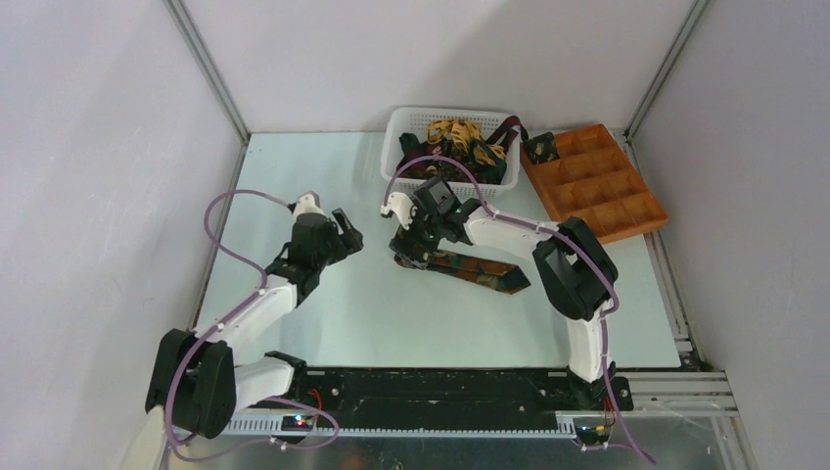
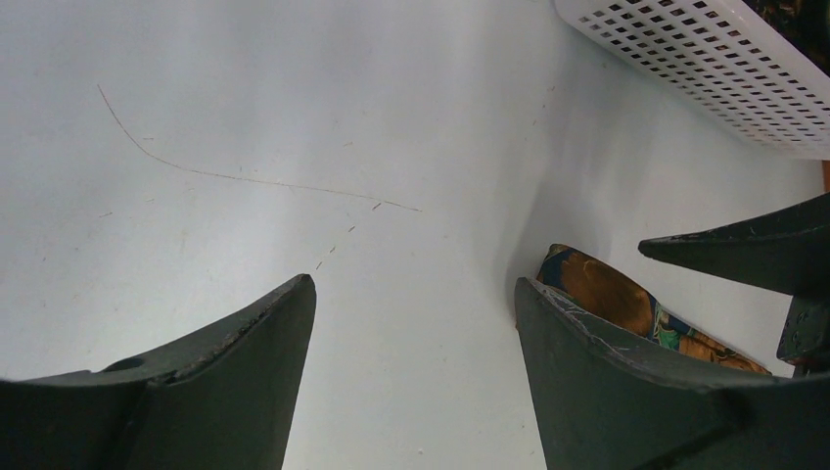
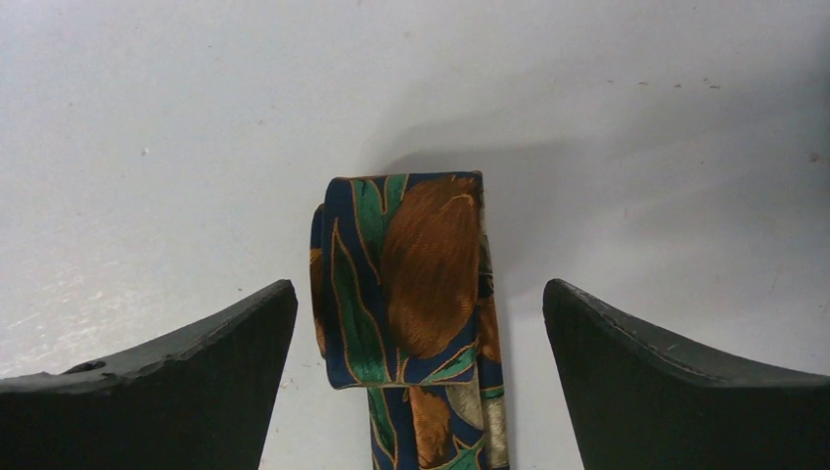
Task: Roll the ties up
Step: Roll the tie at the center of the board.
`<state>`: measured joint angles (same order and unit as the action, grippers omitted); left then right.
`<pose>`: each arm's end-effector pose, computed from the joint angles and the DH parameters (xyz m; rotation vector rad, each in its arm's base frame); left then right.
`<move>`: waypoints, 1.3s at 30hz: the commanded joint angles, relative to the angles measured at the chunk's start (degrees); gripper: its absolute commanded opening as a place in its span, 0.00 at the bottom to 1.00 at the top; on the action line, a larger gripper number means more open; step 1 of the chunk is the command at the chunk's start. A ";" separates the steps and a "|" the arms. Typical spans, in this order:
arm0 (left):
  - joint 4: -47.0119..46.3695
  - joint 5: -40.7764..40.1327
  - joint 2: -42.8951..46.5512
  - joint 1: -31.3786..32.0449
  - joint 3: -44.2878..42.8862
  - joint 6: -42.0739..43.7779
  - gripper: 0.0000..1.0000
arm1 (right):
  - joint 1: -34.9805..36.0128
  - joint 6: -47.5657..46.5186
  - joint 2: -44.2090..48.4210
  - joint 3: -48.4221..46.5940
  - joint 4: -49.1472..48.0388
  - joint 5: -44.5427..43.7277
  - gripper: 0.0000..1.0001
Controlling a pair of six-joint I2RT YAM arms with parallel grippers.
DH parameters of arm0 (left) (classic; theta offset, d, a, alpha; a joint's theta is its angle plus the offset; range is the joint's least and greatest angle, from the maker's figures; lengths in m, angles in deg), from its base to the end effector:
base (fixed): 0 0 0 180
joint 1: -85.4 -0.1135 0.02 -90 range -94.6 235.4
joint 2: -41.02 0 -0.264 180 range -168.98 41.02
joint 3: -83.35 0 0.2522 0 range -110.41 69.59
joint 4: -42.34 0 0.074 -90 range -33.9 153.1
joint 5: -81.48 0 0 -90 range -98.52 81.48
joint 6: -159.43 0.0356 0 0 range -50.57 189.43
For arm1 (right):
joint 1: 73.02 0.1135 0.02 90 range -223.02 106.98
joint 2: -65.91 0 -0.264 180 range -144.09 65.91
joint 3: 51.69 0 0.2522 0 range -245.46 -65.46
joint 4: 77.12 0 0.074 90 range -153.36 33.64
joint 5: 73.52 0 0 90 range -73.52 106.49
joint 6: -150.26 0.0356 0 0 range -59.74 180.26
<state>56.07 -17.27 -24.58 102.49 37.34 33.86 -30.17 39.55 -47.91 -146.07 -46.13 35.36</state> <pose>0.2308 -0.0653 0.2094 -0.4360 2.1235 -0.3696 0.3096 0.3029 0.1881 -1.4243 2.0189 0.5728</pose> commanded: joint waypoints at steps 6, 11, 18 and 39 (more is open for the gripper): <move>-1.56 0.73 0.43 -0.67 0.53 0.62 0.81 | 1.22 -2.16 -3.92 -6.42 2.90 -4.56 1.00; -2.15 0.58 0.30 -0.73 0.94 0.22 0.81 | 1.27 -1.66 -5.91 -8.44 4.31 -3.44 0.99; -2.95 -0.02 0.02 -0.72 1.30 0.57 0.81 | 1.53 -0.88 -8.21 -9.27 4.94 -3.41 0.99; -4.23 0.70 -2.46 -0.74 0.97 0.46 0.80 | 1.55 0.07 -9.43 -7.80 4.66 -5.54 0.74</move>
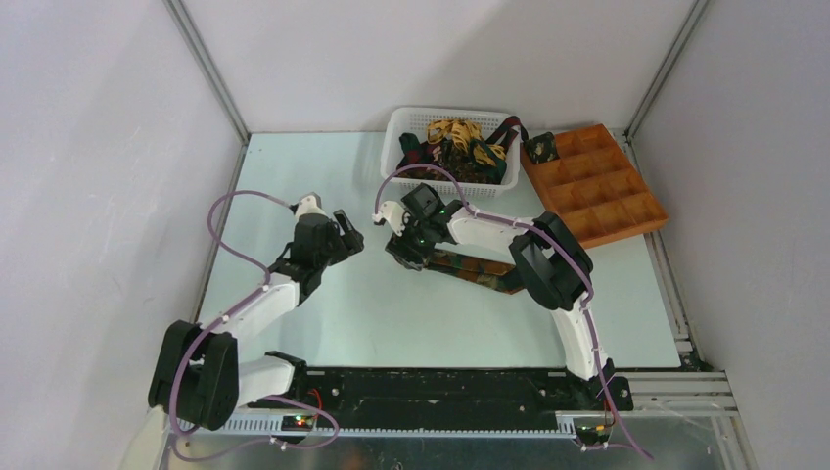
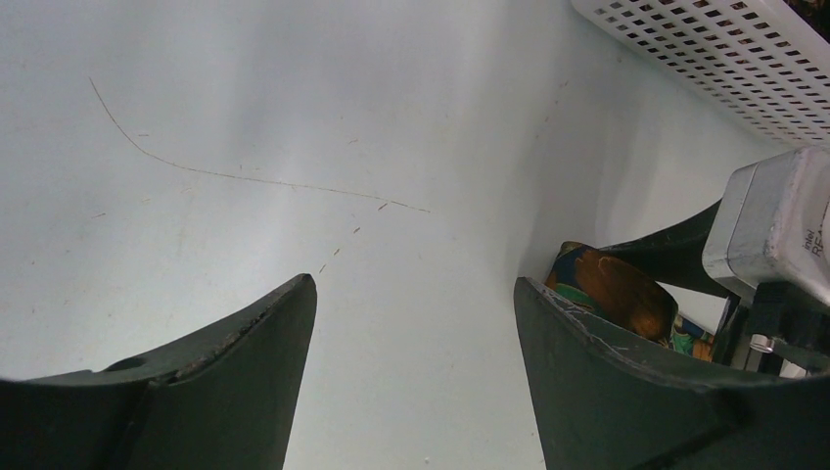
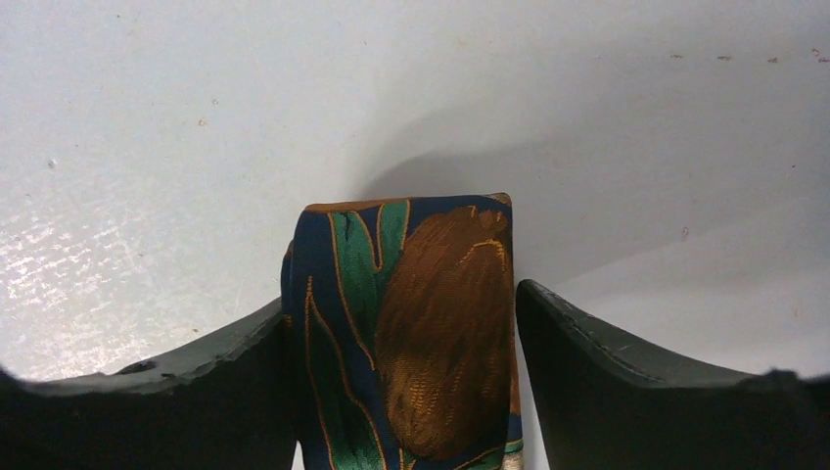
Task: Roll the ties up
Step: Roll the tie at the center of the board.
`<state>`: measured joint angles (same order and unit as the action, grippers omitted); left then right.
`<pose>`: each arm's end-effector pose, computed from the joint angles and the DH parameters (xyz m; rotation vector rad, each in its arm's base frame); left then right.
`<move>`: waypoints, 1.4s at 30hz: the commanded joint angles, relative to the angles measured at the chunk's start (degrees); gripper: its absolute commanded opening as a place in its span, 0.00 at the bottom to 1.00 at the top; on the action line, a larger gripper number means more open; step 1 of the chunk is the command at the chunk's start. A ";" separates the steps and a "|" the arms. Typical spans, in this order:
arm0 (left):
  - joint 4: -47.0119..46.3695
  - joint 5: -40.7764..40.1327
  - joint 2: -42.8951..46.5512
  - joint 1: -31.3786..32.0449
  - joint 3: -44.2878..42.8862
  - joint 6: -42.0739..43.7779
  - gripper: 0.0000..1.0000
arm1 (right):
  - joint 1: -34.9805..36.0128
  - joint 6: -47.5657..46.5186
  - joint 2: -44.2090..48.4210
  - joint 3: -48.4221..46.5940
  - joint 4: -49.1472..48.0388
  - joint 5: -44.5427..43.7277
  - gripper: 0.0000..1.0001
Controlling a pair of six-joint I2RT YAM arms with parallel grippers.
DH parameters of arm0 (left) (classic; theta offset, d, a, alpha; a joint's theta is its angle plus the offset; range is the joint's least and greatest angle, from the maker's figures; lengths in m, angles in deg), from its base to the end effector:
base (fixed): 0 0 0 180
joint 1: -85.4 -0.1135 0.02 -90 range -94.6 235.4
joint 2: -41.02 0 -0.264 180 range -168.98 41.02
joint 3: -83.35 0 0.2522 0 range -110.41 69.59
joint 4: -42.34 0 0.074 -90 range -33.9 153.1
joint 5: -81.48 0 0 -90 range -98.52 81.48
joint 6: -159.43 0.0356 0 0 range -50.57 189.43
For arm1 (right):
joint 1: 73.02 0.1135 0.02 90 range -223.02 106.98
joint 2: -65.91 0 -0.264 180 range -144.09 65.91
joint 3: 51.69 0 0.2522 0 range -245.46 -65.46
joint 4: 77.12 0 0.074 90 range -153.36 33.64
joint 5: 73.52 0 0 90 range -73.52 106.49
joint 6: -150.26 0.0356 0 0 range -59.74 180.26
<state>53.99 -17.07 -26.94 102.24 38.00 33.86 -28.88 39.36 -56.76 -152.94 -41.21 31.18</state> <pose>0.2351 -0.0656 0.1998 -0.4402 2.1392 -0.3632 0.3208 0.3239 0.1523 -1.4768 2.1340 0.4807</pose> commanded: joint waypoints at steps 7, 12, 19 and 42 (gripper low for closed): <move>-2.33 1.23 -0.85 -0.49 0.10 0.50 0.80 | 0.32 0.21 -0.89 -0.93 -0.09 -1.95 0.53; -2.29 1.32 -0.90 -0.49 0.07 0.59 0.80 | 0.40 0.01 -1.52 -1.14 0.14 -1.94 0.40; -2.20 1.35 -1.00 -0.49 -0.05 0.67 0.80 | 0.75 0.03 -1.87 -1.29 0.15 -2.07 0.39; -0.76 -4.57 4.53 -0.47 -0.51 0.58 0.90 | -1.47 27.39 21.02 11.76 -26.05 -11.79 0.99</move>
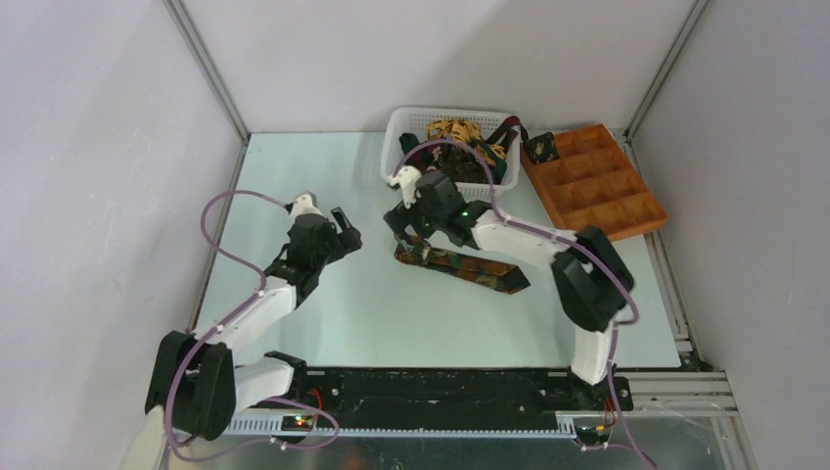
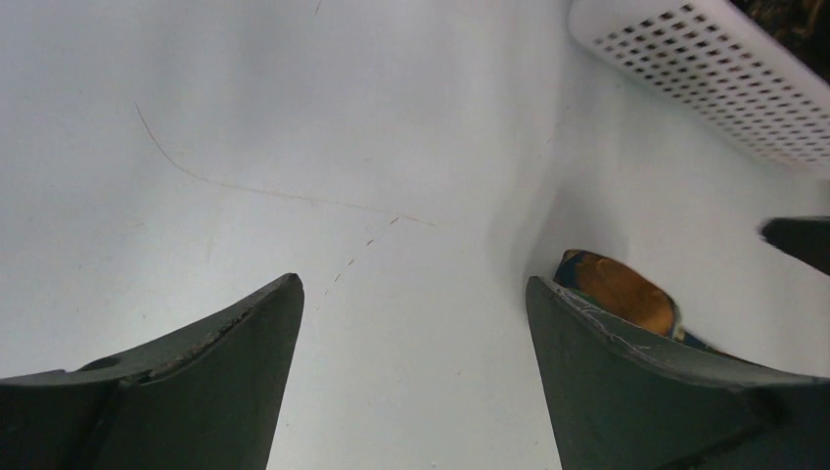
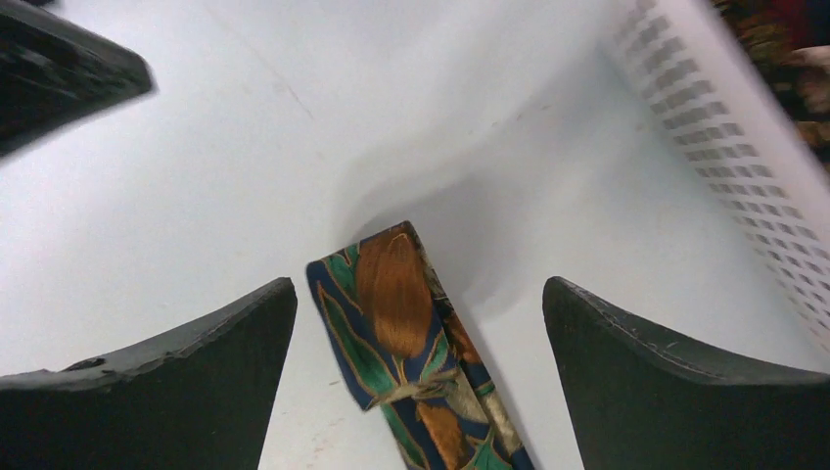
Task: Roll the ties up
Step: Roll the tie at the center of the board.
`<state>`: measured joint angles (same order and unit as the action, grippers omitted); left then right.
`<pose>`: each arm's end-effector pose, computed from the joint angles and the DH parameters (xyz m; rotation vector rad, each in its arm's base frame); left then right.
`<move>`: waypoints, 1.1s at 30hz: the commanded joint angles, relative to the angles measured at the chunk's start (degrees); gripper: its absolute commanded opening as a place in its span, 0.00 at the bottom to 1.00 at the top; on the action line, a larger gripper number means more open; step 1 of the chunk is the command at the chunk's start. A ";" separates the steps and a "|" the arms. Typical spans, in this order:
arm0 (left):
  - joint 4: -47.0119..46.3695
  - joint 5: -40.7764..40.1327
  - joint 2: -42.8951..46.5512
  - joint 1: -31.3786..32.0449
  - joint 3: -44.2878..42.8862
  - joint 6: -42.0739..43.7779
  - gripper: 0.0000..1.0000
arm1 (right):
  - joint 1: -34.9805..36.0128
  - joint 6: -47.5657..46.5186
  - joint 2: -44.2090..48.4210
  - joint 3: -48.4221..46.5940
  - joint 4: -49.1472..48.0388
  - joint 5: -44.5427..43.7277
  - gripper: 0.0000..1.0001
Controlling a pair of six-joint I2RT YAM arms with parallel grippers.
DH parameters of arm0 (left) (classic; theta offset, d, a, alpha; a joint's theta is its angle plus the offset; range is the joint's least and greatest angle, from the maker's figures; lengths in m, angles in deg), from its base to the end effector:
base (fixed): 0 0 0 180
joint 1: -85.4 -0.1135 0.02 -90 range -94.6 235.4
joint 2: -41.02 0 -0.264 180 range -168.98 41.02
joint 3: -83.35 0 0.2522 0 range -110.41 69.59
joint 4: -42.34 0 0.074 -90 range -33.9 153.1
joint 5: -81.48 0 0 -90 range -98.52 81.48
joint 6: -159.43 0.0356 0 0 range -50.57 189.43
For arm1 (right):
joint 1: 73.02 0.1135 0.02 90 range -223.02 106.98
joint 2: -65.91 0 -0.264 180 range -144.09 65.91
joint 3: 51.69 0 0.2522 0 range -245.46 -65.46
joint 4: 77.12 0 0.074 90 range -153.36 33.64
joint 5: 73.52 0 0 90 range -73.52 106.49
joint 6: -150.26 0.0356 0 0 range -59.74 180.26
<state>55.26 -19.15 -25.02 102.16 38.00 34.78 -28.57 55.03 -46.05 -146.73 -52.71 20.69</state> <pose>0.2312 -0.0628 0.2053 -0.4424 2.1177 -0.3213 0.3139 0.3116 0.2126 -1.0134 2.0970 0.4341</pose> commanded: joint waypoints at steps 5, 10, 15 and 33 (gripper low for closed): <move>-2.79 0.56 1.39 -0.40 -2.96 -1.14 0.92 | -9.87 28.02 11.23 7.00 -16.13 17.87 0.94; -4.30 2.76 1.08 -0.30 -3.53 -0.91 0.93 | -10.57 32.08 13.94 10.37 -15.72 15.78 0.84; -5.21 4.99 -0.10 -0.32 -4.52 -0.69 0.93 | -9.26 34.52 15.57 10.43 -7.23 9.97 0.66; -11.99 12.20 -12.79 5.69 -8.51 -1.37 0.91 | -9.03 52.95 13.44 20.63 -11.14 9.63 0.21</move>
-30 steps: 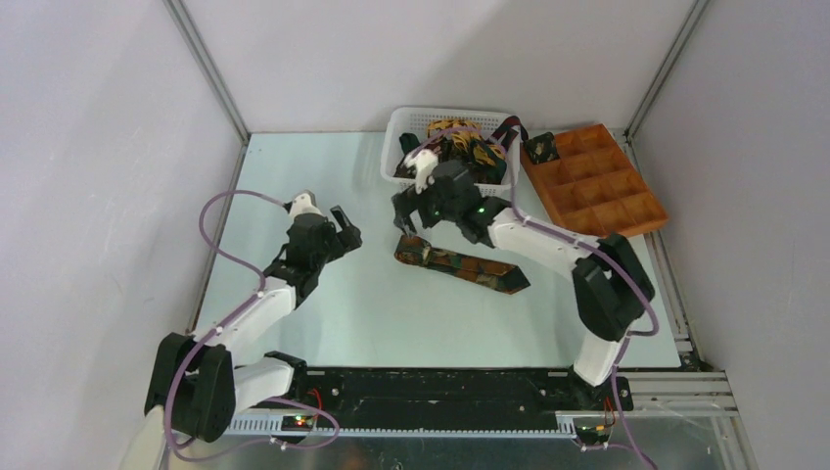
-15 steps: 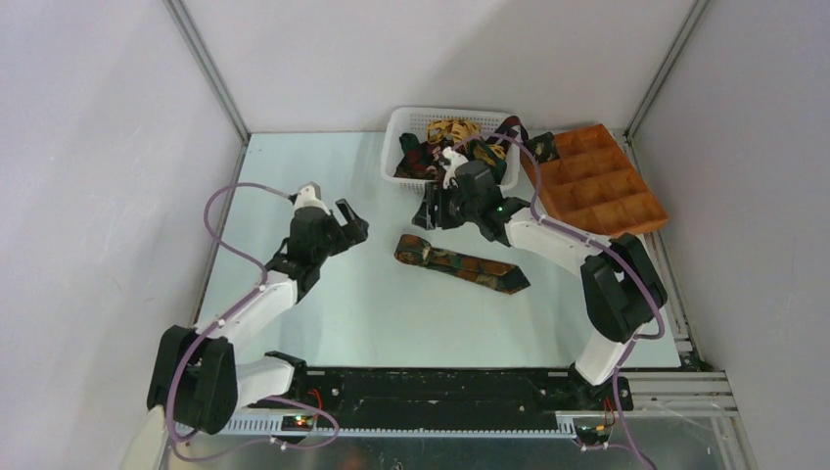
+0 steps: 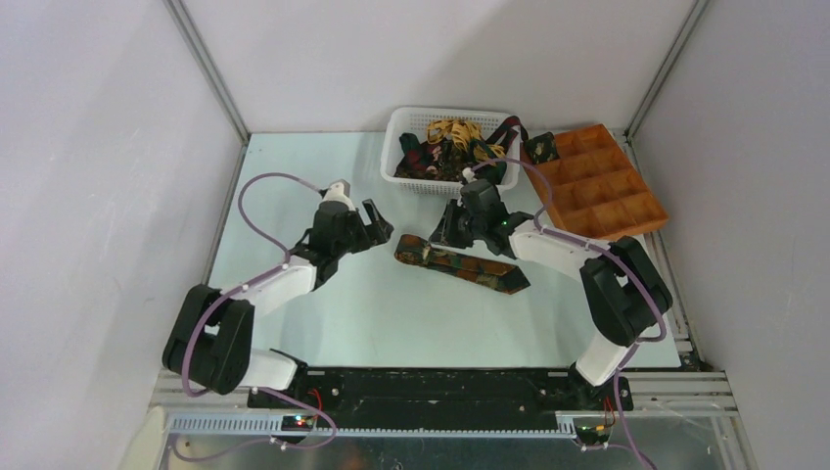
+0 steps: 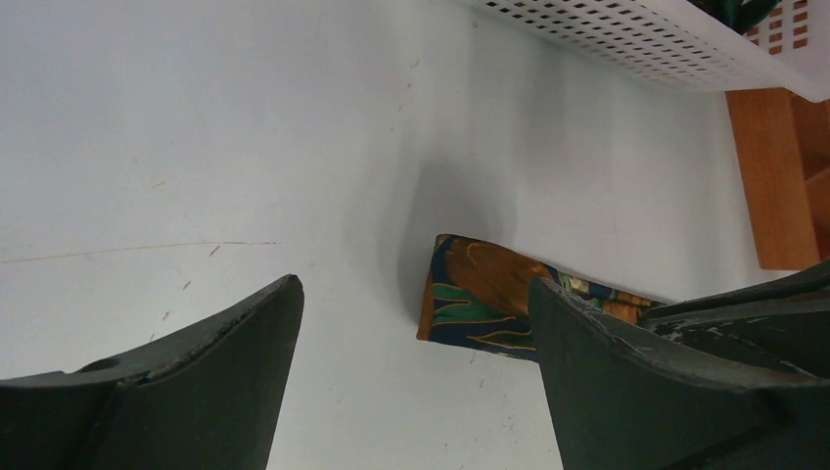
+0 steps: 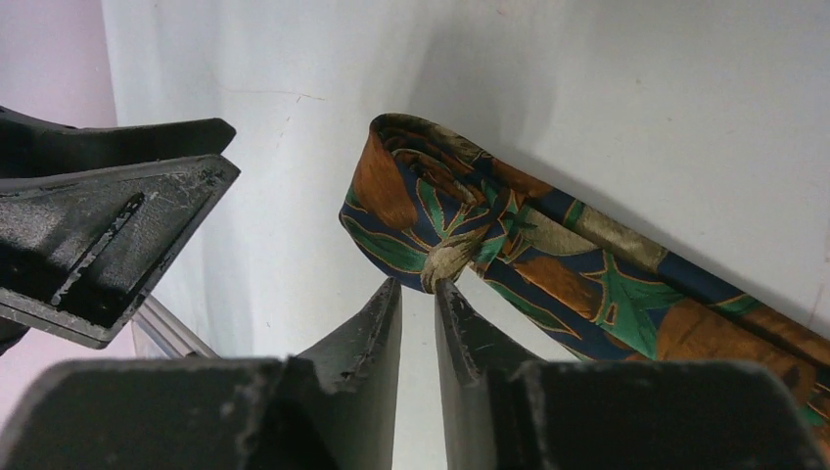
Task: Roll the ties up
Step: Roll the tie at the center of the board.
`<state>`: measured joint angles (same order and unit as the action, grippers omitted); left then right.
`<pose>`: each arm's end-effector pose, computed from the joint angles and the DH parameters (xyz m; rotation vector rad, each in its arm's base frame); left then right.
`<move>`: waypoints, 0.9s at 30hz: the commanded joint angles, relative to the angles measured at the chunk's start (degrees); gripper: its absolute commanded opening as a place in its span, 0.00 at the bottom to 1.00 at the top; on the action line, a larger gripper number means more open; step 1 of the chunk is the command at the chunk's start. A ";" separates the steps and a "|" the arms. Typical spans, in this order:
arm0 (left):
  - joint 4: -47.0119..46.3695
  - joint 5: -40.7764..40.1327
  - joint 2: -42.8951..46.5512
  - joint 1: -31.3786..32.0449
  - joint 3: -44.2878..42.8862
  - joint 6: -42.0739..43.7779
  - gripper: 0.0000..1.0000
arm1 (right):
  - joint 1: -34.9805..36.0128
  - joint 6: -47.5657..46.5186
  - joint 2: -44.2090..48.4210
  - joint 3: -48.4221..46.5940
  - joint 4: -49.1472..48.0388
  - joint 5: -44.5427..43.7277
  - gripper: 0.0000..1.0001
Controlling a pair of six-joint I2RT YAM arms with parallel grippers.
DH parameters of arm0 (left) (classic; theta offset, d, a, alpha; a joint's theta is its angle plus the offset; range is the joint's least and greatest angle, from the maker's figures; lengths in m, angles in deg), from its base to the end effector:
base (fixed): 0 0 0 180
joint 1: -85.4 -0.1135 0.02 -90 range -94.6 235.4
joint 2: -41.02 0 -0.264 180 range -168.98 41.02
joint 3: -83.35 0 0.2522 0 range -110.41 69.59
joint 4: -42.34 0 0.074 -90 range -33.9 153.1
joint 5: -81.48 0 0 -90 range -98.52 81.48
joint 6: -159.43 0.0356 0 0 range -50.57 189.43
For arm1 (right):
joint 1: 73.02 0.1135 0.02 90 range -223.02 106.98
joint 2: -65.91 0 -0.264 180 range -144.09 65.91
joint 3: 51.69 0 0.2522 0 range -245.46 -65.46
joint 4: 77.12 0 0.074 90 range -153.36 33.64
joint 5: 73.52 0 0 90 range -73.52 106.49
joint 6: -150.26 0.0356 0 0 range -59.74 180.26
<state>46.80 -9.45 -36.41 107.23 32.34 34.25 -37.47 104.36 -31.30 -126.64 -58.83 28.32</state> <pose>0.2624 -0.1045 0.2027 -0.2614 2.1476 -0.5701 0.2962 0.2206 0.2091 0.0659 2.4498 0.9168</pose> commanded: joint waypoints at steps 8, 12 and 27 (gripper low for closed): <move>-6.78 5.77 -3.57 0.74 -1.84 -0.77 0.90 | -0.01 5.91 -4.95 0.68 -8.73 5.15 0.16; -7.70 6.72 -4.67 0.70 -1.51 -0.67 0.90 | 0.25 5.96 -5.73 0.65 -8.23 4.92 0.17; -10.08 8.55 -6.40 0.84 0.42 -0.94 0.89 | 0.35 5.64 -9.58 0.63 -8.71 4.69 0.16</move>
<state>39.70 -1.99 -42.46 107.77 31.79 33.79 -37.47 109.80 -39.89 -126.10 -65.27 32.82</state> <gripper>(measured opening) 0.894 0.160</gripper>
